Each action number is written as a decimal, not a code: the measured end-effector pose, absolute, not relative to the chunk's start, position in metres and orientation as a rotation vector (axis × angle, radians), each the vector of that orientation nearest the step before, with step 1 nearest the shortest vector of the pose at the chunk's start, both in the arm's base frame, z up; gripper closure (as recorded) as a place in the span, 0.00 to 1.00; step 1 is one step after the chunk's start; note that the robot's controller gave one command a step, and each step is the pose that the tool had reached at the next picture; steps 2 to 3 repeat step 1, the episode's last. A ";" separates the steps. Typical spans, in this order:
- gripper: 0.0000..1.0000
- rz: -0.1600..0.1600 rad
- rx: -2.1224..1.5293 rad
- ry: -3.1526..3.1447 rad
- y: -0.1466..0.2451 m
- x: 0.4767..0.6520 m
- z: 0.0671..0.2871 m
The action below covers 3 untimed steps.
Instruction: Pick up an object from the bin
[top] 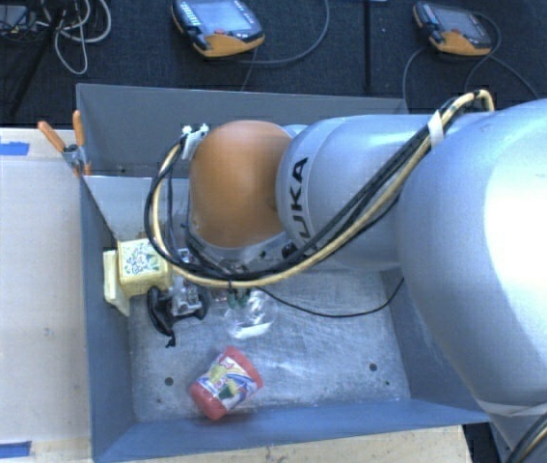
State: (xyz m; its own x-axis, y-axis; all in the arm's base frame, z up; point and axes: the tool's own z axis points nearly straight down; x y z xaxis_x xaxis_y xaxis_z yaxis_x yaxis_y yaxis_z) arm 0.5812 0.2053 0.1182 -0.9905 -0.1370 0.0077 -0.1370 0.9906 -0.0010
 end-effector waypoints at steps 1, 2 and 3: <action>1.00 0.002 0.215 -3.127 0.205 0.581 0.118; 1.00 0.002 0.215 -3.127 0.205 0.581 0.118; 1.00 0.002 0.215 -3.127 0.205 0.581 0.118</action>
Offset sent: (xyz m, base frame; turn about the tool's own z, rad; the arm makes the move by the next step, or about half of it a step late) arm 0.0019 0.0010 0.0281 -0.0037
